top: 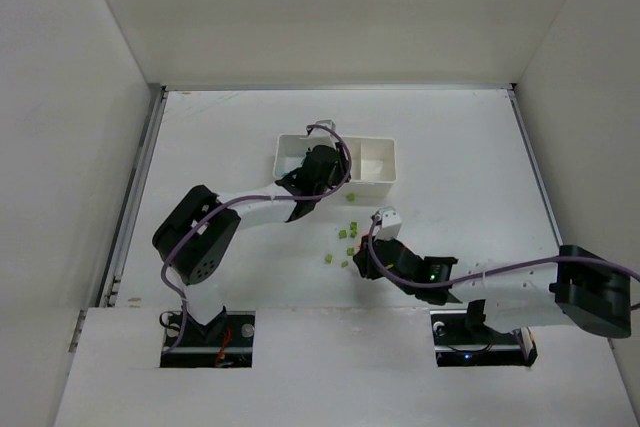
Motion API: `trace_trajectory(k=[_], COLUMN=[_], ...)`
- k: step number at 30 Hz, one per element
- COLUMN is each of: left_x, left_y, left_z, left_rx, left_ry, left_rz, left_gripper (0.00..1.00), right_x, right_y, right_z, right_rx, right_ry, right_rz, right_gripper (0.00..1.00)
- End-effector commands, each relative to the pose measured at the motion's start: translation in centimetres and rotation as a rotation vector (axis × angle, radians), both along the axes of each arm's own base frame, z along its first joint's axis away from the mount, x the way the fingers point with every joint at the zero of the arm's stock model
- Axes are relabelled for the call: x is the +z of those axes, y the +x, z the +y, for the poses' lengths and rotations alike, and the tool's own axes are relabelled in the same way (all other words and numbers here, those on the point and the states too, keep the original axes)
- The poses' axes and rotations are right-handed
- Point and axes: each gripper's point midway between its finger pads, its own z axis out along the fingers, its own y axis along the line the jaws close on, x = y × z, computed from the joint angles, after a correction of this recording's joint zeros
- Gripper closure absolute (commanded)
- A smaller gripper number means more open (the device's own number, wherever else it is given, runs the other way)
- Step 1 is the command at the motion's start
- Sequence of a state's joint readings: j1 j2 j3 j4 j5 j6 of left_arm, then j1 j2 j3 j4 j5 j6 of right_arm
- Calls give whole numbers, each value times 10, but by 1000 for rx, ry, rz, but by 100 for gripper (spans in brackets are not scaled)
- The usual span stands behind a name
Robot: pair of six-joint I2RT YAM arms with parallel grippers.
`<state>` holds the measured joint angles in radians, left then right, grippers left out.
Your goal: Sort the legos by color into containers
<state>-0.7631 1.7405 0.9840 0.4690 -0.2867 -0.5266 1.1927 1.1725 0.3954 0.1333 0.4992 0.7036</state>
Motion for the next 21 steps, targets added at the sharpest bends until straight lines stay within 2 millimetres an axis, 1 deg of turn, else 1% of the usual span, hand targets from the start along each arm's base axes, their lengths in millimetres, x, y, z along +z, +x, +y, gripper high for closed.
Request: trace_trajectory(k=[1, 4, 7, 9, 12, 14, 16, 18, 21], left_x=[31, 31, 30, 32, 40, 43, 40, 29, 9], left_y=[16, 19, 18, 11, -4, -20, -42, -67, -102], left_z=[-6, -5, -7, -7, 9, 21, 29, 36, 52], left_rx=[-4, 4, -9, -19, 7, 16, 2, -23, -33], left_ry=[-44, -44, -33, -16, 7, 28, 47, 80, 145], left_rz=[-68, -70, -68, -73, -103, -121, -121, -99, -46], left_gripper=[67, 66, 70, 71, 69, 69, 69, 70, 71], right_x=[14, 10, 9, 11, 16, 19, 18, 16, 14], right_y=[1, 1, 2, 1, -1, -2, -3, -3, -1], right_z=[22, 27, 29, 30, 29, 27, 26, 27, 27], right_rx=[33, 45, 46, 47, 48, 41, 44, 52, 50], right_ry=[65, 58, 46, 42, 50, 59, 62, 51, 27], right_rz=[-15, -9, -8, -12, -21, -27, -24, -23, -28], right_gripper=[64, 63, 63, 63, 62, 61, 61, 61, 61])
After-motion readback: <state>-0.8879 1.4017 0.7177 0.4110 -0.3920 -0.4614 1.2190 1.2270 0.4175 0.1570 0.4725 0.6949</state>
